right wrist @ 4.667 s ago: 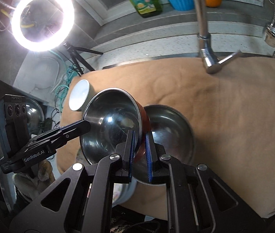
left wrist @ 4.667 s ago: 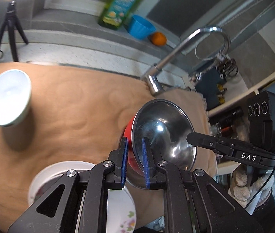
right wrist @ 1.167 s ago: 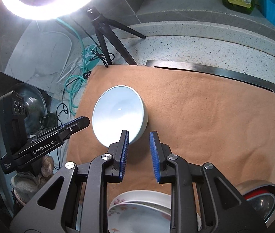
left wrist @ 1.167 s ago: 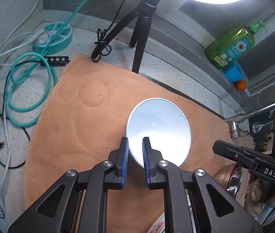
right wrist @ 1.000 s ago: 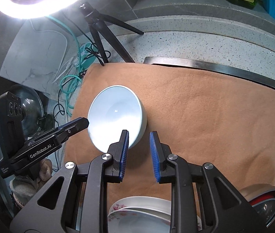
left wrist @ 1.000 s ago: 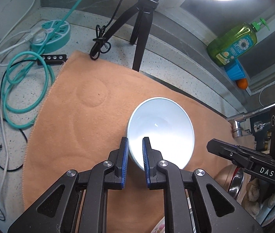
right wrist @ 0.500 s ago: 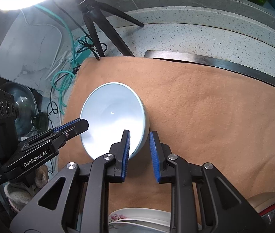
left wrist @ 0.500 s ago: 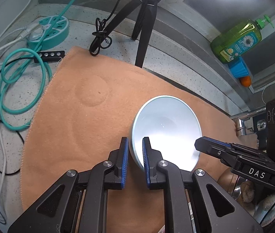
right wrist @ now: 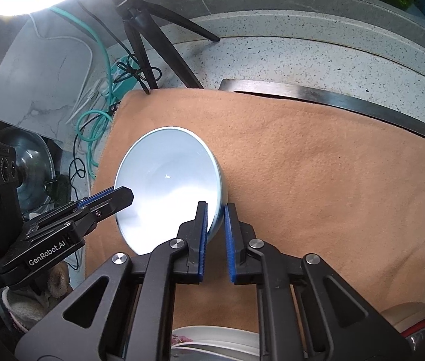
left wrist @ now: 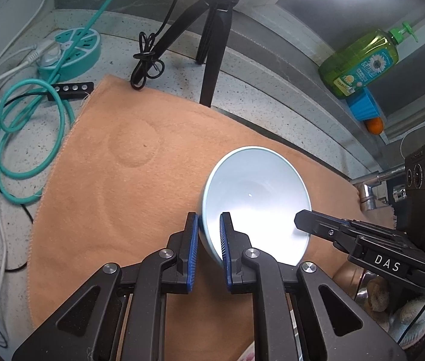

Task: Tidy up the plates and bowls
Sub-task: 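Close both grippers on the white bowl rim and lift it, then carry the white bowl over the steel bowls and lower it inside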

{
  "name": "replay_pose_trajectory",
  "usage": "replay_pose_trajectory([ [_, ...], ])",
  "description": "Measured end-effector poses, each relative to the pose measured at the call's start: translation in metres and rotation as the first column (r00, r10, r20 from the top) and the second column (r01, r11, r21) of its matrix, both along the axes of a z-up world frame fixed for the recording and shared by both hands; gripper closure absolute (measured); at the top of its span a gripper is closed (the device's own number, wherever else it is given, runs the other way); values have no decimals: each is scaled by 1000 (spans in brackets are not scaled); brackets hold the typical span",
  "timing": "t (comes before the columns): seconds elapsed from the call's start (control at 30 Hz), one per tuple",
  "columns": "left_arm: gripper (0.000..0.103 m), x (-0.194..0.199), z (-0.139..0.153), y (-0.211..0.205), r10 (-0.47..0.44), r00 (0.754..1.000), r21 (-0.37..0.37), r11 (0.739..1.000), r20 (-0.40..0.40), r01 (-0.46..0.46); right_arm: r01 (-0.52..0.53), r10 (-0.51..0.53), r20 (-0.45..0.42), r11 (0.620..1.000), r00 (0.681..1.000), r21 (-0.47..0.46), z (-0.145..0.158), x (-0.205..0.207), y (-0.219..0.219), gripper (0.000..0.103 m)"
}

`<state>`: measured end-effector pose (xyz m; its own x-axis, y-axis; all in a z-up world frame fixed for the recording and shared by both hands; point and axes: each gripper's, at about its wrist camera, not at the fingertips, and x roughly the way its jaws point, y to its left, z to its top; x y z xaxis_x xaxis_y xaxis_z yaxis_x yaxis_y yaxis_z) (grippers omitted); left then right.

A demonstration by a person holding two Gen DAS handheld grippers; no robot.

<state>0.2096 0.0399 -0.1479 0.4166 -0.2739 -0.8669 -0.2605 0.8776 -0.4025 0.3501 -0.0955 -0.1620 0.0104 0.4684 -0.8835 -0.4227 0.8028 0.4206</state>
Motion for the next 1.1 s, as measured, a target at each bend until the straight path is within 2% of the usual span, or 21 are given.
replay_pose_trajectory([
  [0.27, 90, -12, 31, -21, -42, 997, -5, 999, 63, 42, 2, -2, 18, 999, 1000, 41, 30, -11, -32, 92],
  [0.57, 90, -21, 60, -67, -120, 984, -13, 992, 131, 123, 39, -42, 53, 997, 998, 72, 65, -26, -91, 92],
  [0.83, 90, -26, 74, -119, -199, 966, -40, 977, 165, 208, 77, -81, 73, 995, 994, 68, 81, -42, -156, 92],
  [1.1, 90, -32, 71, -172, -277, 948, -64, 955, 154, 289, 123, -126, 82, 991, 989, 43, 84, -59, -221, 92],
])
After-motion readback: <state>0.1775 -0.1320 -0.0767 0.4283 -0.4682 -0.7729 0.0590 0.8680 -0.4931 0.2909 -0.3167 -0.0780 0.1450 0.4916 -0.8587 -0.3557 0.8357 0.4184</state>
